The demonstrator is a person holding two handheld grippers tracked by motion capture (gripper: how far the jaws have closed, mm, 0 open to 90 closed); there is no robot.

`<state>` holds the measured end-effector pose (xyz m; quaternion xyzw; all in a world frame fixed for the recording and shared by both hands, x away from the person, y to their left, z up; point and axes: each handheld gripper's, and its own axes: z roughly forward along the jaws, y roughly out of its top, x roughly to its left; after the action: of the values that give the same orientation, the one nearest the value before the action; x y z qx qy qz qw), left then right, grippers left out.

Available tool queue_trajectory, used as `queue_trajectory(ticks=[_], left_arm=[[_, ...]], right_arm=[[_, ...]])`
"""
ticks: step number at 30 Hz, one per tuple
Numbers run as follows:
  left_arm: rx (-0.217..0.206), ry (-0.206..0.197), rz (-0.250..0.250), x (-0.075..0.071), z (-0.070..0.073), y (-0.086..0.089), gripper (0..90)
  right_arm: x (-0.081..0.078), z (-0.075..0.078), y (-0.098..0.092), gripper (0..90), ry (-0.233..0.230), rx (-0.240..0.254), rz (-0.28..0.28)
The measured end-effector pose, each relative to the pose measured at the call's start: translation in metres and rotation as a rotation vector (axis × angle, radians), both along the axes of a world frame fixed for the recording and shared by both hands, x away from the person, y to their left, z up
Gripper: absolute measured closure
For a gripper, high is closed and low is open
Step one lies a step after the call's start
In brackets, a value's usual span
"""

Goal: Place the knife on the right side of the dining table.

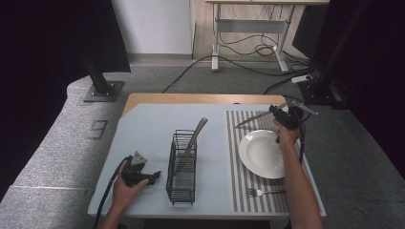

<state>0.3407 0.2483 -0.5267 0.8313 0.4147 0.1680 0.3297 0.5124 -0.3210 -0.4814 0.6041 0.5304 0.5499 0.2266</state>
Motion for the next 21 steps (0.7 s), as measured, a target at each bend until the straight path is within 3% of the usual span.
queue_trajectory(ticks=[7, 21], left_arm=[[0.0, 0.0, 0.0, 0.0, 0.0, 0.0, 14.2], [0.0, 0.0, 0.0, 0.0, 0.0, 0.0, 14.2]], right_arm=[[0.0, -0.007, -0.006, 67.6, 0.021, 0.016, -0.005], [-0.001, -0.008, -0.012, 63.8, 0.032, -0.028, 0.029]])
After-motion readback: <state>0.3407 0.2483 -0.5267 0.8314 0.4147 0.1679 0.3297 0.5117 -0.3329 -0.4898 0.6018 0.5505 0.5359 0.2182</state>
